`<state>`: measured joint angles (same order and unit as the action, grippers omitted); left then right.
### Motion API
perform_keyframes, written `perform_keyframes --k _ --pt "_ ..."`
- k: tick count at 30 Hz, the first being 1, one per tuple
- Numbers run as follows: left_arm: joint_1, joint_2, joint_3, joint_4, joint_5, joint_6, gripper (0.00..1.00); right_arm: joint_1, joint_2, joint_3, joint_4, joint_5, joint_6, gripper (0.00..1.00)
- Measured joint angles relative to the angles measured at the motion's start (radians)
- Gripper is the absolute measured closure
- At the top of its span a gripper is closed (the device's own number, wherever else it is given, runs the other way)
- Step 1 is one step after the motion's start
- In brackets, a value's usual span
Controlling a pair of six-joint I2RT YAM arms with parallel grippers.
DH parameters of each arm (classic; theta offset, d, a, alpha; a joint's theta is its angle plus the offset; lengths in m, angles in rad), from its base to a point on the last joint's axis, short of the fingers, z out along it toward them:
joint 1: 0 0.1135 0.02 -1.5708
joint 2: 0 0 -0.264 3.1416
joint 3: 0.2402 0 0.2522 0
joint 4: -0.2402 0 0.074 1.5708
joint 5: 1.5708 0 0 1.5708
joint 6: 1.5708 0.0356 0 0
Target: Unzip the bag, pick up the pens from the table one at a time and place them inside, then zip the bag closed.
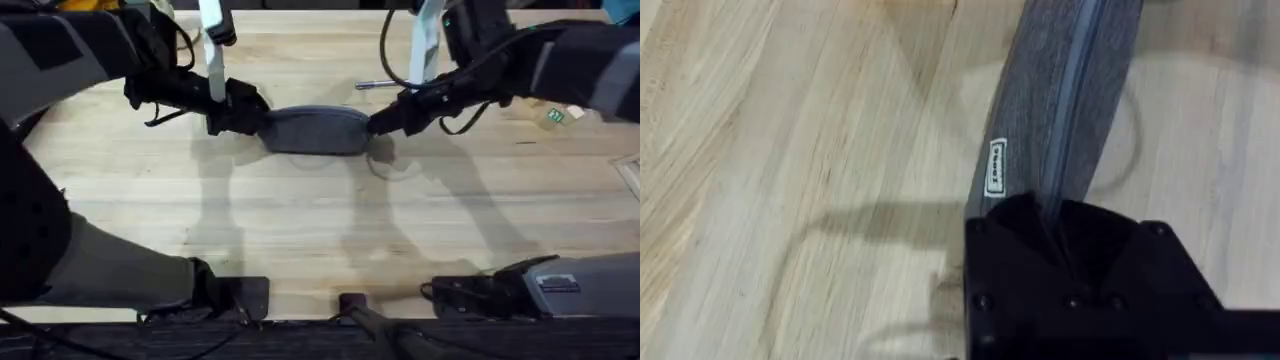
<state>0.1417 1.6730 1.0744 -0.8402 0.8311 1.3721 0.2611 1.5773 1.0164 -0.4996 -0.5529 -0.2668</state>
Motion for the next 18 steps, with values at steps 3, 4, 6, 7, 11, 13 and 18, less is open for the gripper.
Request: perform_keyframes --k 3,4,6,7,11,13,18 --pt "0.000 0.000 0.000 -0.002 0.004 0.000 0.959 -0.001 -0.039 0.000 -0.003 0.006 0.000 0.970" --pt "0.000 0.000 0.000 -0.002 0.005 0.000 0.959 -0.001 -0.050 0.000 -0.003 0.007 0.000 0.971" --pt "0.000 0.000 0.000 -0.002 0.006 0.000 0.959 -0.001 -0.064 0.000 -0.004 0.007 0.000 0.970" --pt "0.000 0.000 0.000 -0.002 0.007 0.000 0.959 -0.001 -0.070 0.000 -0.004 0.007 0.000 0.970" --pt "0.000 0.000 0.000 -0.004 0.008 0.000 0.959 -0.001 -0.082 0.000 -0.007 0.007 0.000 0.970" --pt "0.000 0.000 0.000 -0.006 0.008 0.000 0.959 -0.001 -0.091 0.000 -0.008 0.007 0.000 0.971" --pt "-0.003 0.000 0.000 -0.009 0.013 0.000 0.959 -0.001 -0.142 0.000 -0.010 0.007 0.000 0.971"
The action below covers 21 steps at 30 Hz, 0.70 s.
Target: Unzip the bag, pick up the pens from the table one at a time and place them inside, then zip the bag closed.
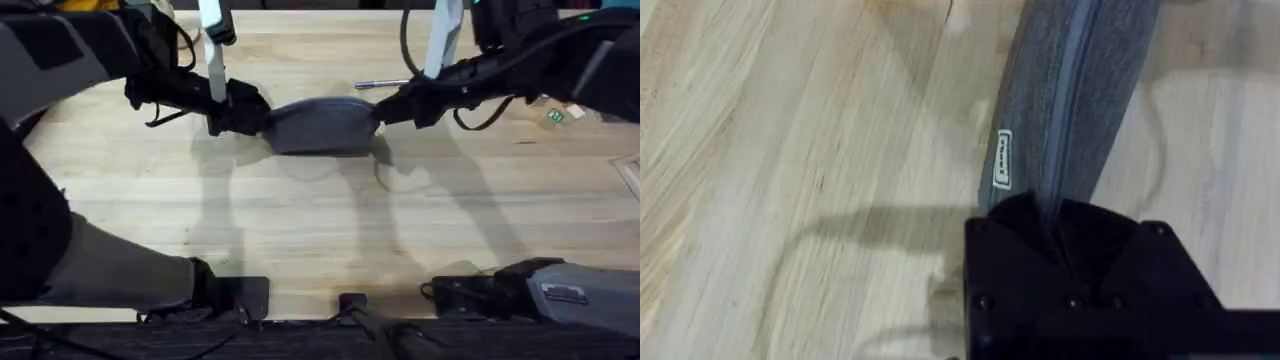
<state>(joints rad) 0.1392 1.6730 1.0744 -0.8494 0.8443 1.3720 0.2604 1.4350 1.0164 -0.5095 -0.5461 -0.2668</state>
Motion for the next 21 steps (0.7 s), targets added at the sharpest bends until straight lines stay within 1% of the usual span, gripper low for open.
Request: perform_keyframes --k 5,6,9,11,15,21 --pt "-0.008 0.000 0.000 -0.002 0.006 0.000 0.959 0.000 -0.057 0.000 -0.004 0.000 0.000 0.970" --pt "-0.010 0.000 0.000 -0.004 0.015 -0.002 0.959 0.001 -0.085 0.000 -0.001 -0.001 0.000 0.970" --pt "-0.009 0.000 0.000 -0.003 0.013 -0.003 0.959 0.014 -0.098 0.000 0.028 -0.009 0.005 0.970" --pt "-0.006 0.000 0.000 -0.002 -0.001 -0.002 0.959 0.033 -0.099 0.000 0.068 -0.014 0.017 0.970" --pt "0.008 0.000 0.000 0.001 -0.034 -0.003 0.959 0.097 -0.100 0.000 0.173 -0.016 0.043 0.970" --pt "0.017 0.000 0.000 0.005 -0.075 -0.002 0.959 0.234 -0.099 0.000 0.360 -0.024 0.058 0.970"
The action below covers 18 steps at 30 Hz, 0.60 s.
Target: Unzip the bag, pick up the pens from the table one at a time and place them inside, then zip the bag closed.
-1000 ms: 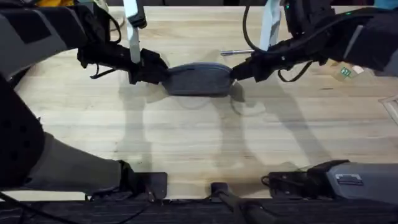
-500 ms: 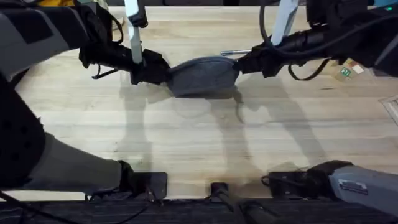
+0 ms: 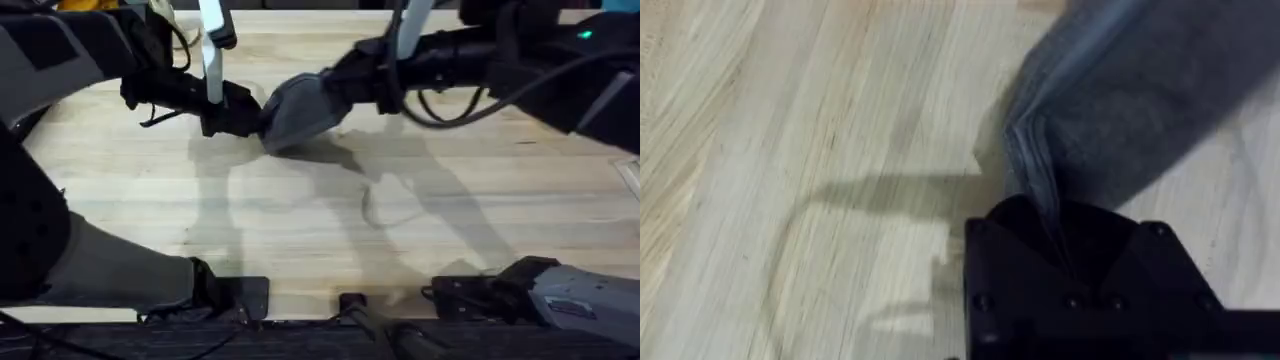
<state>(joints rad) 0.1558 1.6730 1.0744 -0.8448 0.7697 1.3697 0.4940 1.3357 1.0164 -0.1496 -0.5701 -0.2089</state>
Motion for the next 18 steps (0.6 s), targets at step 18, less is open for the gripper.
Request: perform_keyframes --k 18 --pt "-0.001 0.011 0.000 0.004 -0.017 0.000 0.959 0.186 0.041 0.000 0.162 -0.049 0.011 0.970"
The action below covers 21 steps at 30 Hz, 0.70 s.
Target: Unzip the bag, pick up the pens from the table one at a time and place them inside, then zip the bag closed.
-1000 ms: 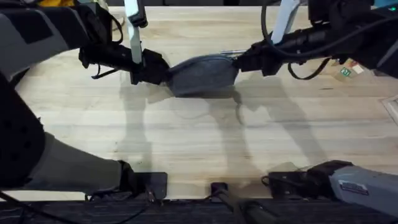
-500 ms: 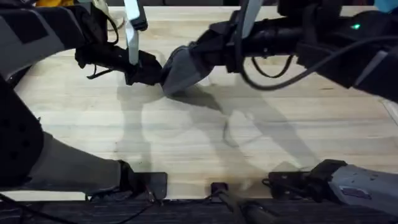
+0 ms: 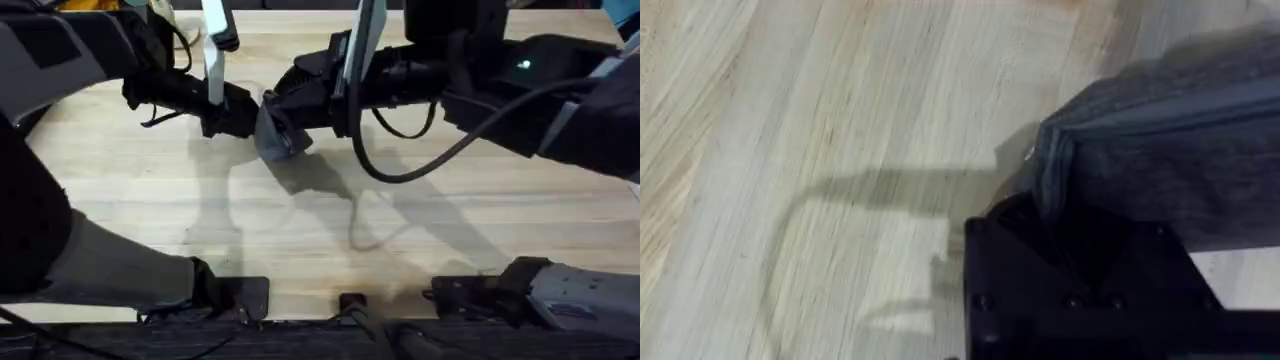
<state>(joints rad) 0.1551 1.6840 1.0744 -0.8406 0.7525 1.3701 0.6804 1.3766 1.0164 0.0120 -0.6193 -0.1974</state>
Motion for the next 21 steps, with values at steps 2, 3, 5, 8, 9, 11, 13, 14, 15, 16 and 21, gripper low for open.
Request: perform_keyframes --k 2,3,5,8,9,11,13,14,15,16,21 --pt "0.000 0.000 0.000 -0.001 0.001 0.000 0.959 -0.004 0.000 0.000 0.001 -0.003 0.000 0.970" --pt "0.000 0.000 0.000 0.000 0.001 0.000 0.959 -0.008 0.000 0.000 0.001 -0.003 0.002 0.970" --pt "0.000 0.000 0.000 0.000 0.001 0.000 0.959 -0.019 0.000 0.000 0.003 -0.005 0.003 0.970" --pt "0.000 0.000 0.000 0.000 0.002 0.000 0.959 -0.042 0.000 0.000 0.002 -0.007 0.003 0.971" --pt "0.000 0.000 0.000 -0.001 0.002 0.000 0.959 -0.052 -0.002 0.000 0.002 -0.007 0.005 0.948" --pt "0.000 0.000 0.000 -0.002 0.005 0.000 0.959 -0.077 -0.009 0.000 0.019 -0.007 0.007 0.683" --pt "0.000 0.000 0.001 -0.008 0.026 0.000 0.959 -0.103 -0.029 0.000 0.030 -0.007 0.007 0.417" --pt "-0.001 0.000 0.001 -0.023 0.046 -0.001 0.959 -0.118 -0.043 0.000 0.032 -0.007 0.007 0.274" --pt "-0.006 -0.002 0.001 -0.046 0.070 -0.001 0.959 -0.133 -0.056 0.001 0.033 -0.007 0.007 0.129" --pt "-0.018 -0.002 0.001 -0.062 0.085 -0.001 0.959 -0.148 -0.069 0.002 0.034 -0.007 0.006 0.037" --pt "-0.033 -0.002 -0.001 -0.051 0.091 0.000 0.959 -0.218 -0.117 0.010 0.035 -0.007 0.024 0.004"
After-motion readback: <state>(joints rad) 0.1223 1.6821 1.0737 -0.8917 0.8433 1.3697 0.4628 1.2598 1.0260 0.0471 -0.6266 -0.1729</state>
